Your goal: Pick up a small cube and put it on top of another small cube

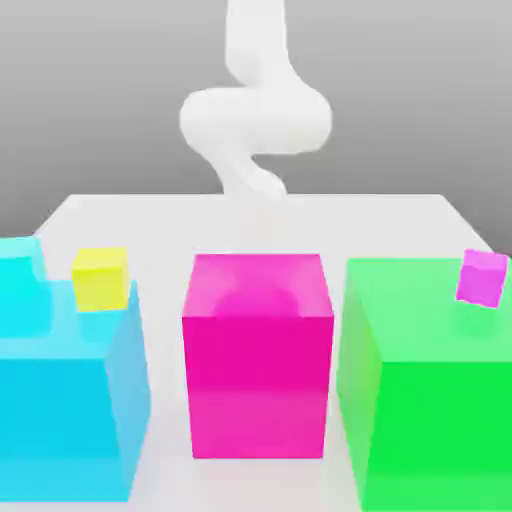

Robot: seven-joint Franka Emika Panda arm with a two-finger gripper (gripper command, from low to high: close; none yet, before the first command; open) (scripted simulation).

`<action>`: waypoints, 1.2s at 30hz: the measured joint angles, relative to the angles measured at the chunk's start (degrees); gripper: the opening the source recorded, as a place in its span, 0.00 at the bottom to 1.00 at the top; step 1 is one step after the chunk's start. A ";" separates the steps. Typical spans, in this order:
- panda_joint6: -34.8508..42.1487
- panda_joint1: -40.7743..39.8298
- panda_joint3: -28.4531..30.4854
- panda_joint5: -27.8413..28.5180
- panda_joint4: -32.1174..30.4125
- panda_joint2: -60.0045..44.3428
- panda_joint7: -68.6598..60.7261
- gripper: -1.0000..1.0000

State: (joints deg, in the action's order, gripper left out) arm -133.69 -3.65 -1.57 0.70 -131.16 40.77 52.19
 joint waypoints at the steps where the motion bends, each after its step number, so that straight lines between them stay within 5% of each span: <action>1: -0.84 -1.54 -0.12 0.07 -0.07 -1.54 2.47 0.50; 27: -21.21 -37.79 3.72 4.37 -7.04 -29.87 64.00 0.50; 36: -26.29 -42.68 4.39 3.97 -17.36 -37.42 88.35 0.50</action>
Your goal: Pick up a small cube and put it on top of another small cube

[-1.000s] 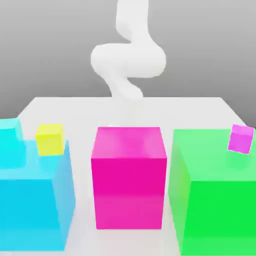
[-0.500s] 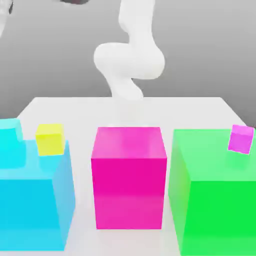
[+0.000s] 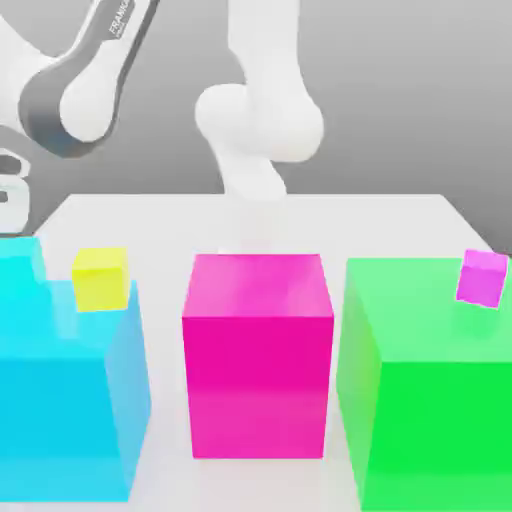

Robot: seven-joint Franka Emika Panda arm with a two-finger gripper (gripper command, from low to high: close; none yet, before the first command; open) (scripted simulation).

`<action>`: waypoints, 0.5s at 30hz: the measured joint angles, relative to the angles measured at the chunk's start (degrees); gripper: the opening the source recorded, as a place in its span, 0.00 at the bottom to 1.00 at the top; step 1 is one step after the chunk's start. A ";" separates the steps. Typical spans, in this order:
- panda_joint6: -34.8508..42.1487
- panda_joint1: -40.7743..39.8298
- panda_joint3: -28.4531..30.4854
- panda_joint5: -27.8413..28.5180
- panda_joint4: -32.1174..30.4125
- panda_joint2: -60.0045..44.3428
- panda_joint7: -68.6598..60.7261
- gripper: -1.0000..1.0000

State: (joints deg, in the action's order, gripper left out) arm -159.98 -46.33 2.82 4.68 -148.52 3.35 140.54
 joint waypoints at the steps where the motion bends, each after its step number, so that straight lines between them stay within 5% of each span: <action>1: -0.55 -0.08 0.46 0.00 -1.29 -0.79 2.80 0.50; 8: -3.45 -0.68 0.37 -3.74 -13.81 -3.19 19.52 0.50; 15: -12.34 -1.80 -0.48 -6.21 -13.58 -13.33 19.79 0.50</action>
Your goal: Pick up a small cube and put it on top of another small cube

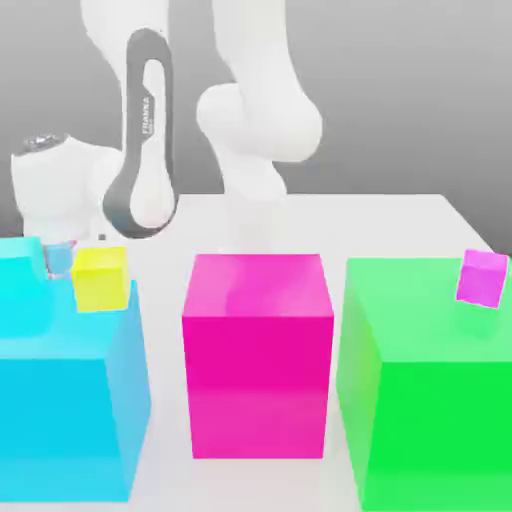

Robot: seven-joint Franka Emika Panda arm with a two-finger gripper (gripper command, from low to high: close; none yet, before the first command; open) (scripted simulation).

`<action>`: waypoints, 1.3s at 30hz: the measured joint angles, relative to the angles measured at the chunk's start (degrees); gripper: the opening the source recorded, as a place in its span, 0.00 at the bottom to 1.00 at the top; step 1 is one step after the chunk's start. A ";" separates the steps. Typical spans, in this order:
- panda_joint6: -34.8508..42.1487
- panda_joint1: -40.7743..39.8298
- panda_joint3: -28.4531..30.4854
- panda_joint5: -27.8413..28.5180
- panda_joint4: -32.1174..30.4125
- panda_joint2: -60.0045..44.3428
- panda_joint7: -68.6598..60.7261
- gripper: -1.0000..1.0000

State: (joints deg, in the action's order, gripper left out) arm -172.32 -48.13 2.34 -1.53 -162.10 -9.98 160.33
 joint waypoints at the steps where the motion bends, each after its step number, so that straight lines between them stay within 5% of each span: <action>1: -1.43 -0.48 -0.55 -0.25 0.26 -1.74 -0.14 0.50; 2: -2.86 -0.96 -1.11 -0.49 0.51 -3.49 -0.25 0.50; 3: -3.86 -1.35 -1.51 -0.42 0.68 -4.74 -0.13 0.00; 10: -4.05 -1.39 -1.56 -0.54 0.69 -4.81 -0.25 0.00; 20: 8.81 -0.42 1.06 1.58 -1.26 9.52 -0.18 0.00; 30: 21.24 -5.08 3.65 6.22 9.18 11.23 -24.84 0.00; 39: 35.43 3.49 -1.32 13.65 21.82 18.21 -50.81 0.00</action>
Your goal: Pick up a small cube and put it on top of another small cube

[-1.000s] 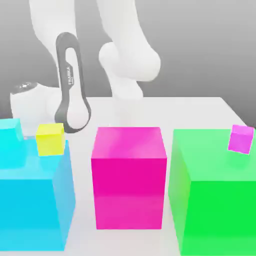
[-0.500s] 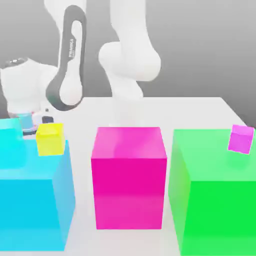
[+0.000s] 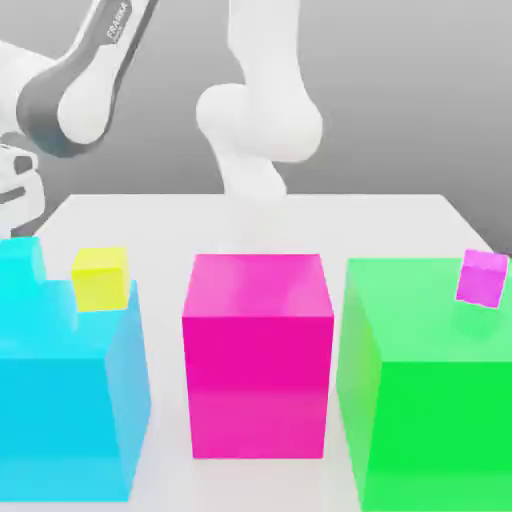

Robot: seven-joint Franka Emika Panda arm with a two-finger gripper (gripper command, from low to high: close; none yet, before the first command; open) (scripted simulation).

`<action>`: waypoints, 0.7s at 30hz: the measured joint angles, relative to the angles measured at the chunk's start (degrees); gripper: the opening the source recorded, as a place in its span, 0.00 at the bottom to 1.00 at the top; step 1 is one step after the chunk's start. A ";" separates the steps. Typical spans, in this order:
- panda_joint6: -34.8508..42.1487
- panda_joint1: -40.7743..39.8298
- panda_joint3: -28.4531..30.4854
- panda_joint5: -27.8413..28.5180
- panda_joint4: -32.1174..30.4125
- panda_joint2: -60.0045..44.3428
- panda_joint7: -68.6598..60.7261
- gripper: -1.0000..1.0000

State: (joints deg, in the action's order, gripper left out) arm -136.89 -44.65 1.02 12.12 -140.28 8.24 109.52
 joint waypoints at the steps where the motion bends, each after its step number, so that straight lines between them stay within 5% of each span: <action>1: 1.58 0.96 -0.75 0.79 1.41 0.95 -2.77 0.00; 7: 10.64 9.66 -8.27 1.35 8.17 7.80 -14.12 0.00; 21: 17.19 24.54 -21.77 -14.25 7.46 12.44 -5.11 0.00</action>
State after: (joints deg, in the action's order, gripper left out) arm -119.69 -20.10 -20.75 -2.13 -132.82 20.67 104.41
